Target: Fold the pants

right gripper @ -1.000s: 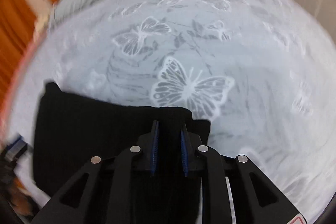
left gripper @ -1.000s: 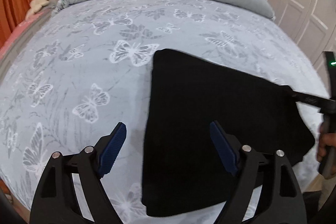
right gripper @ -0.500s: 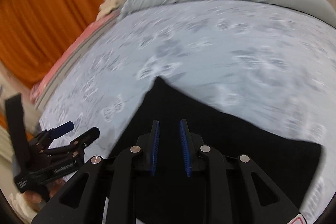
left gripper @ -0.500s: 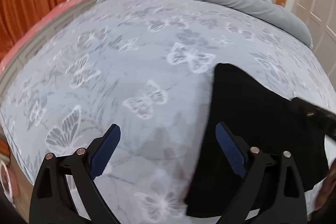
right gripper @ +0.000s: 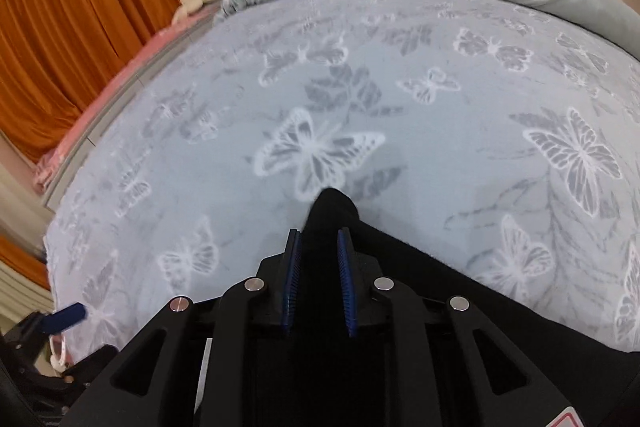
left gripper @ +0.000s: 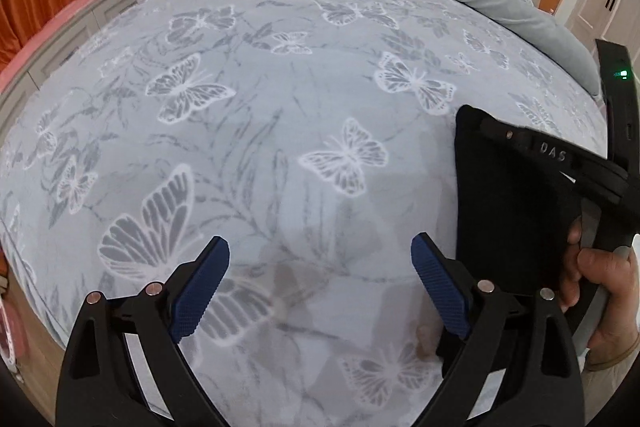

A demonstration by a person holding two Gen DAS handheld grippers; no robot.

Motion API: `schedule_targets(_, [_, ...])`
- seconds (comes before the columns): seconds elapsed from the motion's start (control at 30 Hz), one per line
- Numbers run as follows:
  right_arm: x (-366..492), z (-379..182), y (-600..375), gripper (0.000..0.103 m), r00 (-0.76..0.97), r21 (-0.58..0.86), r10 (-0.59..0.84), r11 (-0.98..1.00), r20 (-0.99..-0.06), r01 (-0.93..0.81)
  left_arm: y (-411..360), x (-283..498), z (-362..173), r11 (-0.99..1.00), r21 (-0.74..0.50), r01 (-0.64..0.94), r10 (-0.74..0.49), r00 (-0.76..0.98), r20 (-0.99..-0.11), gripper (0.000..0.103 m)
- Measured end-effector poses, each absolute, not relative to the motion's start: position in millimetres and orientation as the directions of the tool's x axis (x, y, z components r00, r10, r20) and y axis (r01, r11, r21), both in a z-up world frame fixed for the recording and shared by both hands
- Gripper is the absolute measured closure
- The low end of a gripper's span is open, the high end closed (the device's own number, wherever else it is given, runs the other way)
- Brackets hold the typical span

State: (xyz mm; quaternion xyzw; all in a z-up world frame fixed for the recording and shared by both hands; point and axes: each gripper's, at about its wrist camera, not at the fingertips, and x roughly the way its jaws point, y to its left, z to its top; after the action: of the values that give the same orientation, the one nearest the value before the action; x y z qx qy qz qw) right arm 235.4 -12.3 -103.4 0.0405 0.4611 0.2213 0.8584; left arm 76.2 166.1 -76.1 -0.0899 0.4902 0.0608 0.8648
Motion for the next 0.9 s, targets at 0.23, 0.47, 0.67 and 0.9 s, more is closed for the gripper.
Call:
schedule_targets(0.23, [230,-91,-26,0.083,0.501,0.295,0.417,0.905,-0.759,-0.307,141,74,-67,0.989,-0.056,-0.136,0.028,0.546,-0.837,0.013])
schedule_targets(0.47, [174,-40,-126,0.06,0.609,0.288,0.355,0.935,-0.709,-0.209,104,73,-67,0.997,0.006,-0.072,0.046,0.565,-0.824,0.012])
schedule_targets(0.67, [116,-34,-237,0.06,0.637,0.272,0.253,0.96,-0.728,-0.071,81,72,-73,0.998,0.031,-0.05,0.054,0.556,-0.829,0.011])
schedule_targets(0.9, [72,-76,-298,0.055,0.547,0.356,0.293,0.935,-0.784,0.008,59,75,-81,0.999,0.045,-0.022,0.05,0.547,-0.836,0.008])
